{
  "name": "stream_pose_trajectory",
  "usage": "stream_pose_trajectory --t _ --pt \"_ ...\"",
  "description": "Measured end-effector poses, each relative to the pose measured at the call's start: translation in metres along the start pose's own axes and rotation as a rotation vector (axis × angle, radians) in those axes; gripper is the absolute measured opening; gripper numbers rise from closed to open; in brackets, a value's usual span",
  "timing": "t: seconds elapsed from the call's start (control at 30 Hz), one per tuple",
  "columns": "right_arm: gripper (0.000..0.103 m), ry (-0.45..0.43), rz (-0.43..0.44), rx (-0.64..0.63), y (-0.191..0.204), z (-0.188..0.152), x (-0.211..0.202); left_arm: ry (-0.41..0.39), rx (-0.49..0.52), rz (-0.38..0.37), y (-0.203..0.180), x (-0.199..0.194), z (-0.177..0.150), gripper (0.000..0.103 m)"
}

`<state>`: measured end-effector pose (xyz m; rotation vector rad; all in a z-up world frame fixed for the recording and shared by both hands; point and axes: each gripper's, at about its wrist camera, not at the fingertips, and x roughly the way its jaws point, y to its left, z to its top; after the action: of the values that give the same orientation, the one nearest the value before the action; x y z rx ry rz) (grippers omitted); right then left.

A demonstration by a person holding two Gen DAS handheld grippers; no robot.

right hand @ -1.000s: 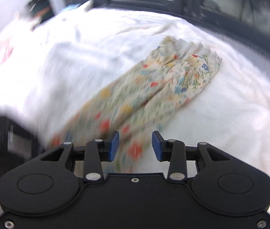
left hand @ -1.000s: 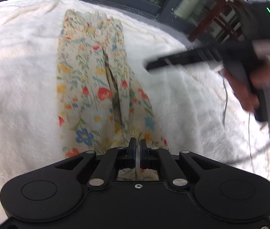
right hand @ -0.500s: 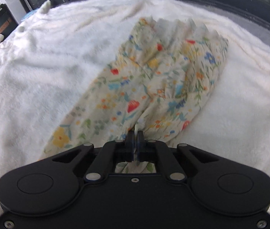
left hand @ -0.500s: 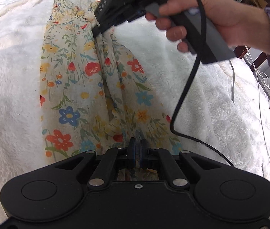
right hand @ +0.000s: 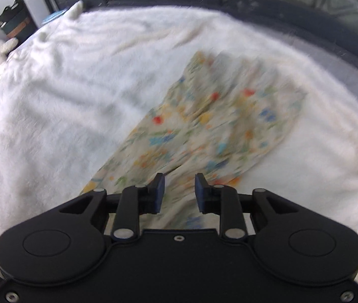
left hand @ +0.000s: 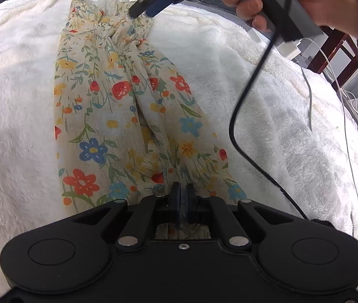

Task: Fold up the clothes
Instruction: 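Smooth the folded garment with the right gripper while the left gripper holds the hem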

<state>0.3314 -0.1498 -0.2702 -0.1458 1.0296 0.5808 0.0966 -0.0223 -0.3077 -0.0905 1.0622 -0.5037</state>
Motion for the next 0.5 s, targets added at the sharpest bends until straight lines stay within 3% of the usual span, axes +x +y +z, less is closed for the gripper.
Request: stream_pose_trajectory --t 0.13,0.27,0.37,0.43,0.5 --pt "0.030 0.001 -0.080 0.033 -0.020 0.020 0.015 -0.001 0.016 0.008 -0.001 -0.001 -0.001 0.004" --pt "0.029 0.019 -0.198 -0.067 -0.017 0.042 0.067 -0.001 0.027 0.019 -0.004 0.000 -0.002 0.004" --pt "0.029 0.008 -0.210 -0.068 -0.016 0.043 0.085 0.001 0.029 0.023 -0.005 0.001 -0.001 0.004" --pt "0.030 -0.065 -0.192 -0.084 -0.018 0.043 0.068 -0.001 0.032 0.024 -0.005 0.001 -0.001 0.004" --pt "0.039 -0.121 -0.193 -0.104 -0.024 0.039 0.031 -0.003 0.034 0.024 -0.006 0.001 -0.002 0.004"
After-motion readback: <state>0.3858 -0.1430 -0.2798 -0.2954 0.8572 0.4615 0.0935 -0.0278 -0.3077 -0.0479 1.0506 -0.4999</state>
